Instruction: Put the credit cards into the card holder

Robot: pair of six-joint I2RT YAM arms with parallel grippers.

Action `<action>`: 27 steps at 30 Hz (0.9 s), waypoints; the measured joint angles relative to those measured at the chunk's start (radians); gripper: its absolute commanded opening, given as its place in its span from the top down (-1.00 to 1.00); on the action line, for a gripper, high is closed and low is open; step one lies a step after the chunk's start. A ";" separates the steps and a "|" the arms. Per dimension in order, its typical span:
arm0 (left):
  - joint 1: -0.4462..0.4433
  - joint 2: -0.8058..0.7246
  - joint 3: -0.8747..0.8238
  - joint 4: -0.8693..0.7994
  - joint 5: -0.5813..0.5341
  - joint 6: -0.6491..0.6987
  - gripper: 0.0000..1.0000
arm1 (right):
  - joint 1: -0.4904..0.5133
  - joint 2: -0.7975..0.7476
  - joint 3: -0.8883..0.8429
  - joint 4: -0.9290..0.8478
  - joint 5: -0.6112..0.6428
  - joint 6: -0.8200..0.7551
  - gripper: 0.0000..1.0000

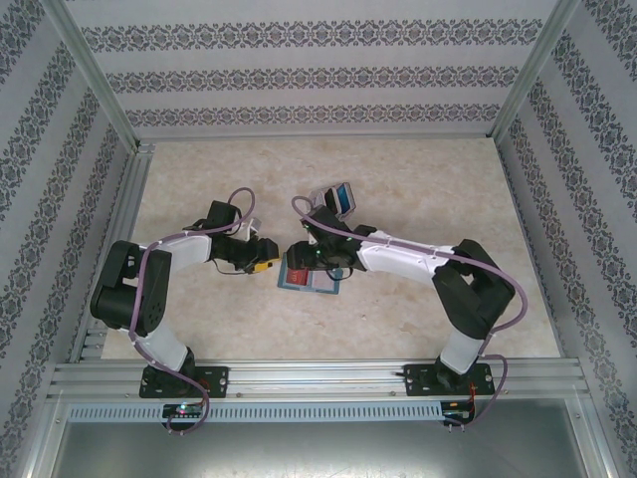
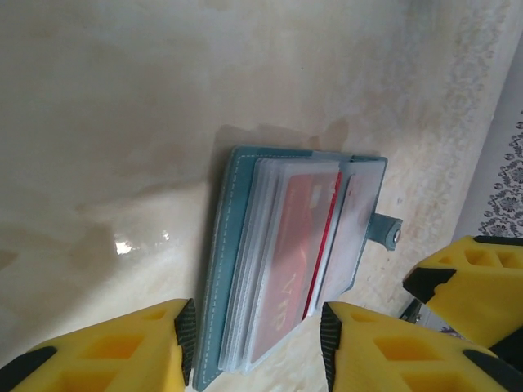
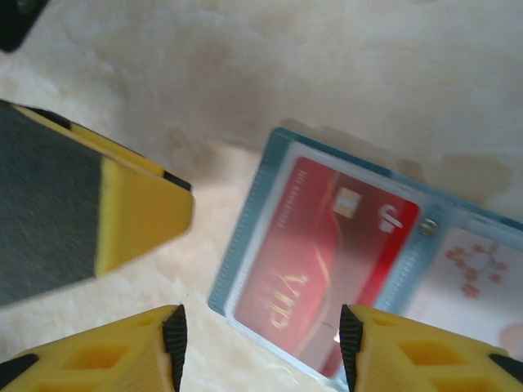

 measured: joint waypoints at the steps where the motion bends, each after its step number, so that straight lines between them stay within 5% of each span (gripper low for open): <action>1: 0.000 0.000 -0.004 0.006 0.004 -0.002 0.10 | 0.008 0.022 0.025 -0.013 0.007 0.000 -0.15; 17: 0.092 -0.013 -0.035 -0.002 -0.054 -0.026 0.09 | 0.075 0.216 0.247 -0.261 0.139 -0.024 -0.23; 27: 0.092 -0.101 -0.041 -0.003 -0.069 -0.026 0.13 | 0.045 0.011 0.033 -0.278 0.174 -0.013 -0.14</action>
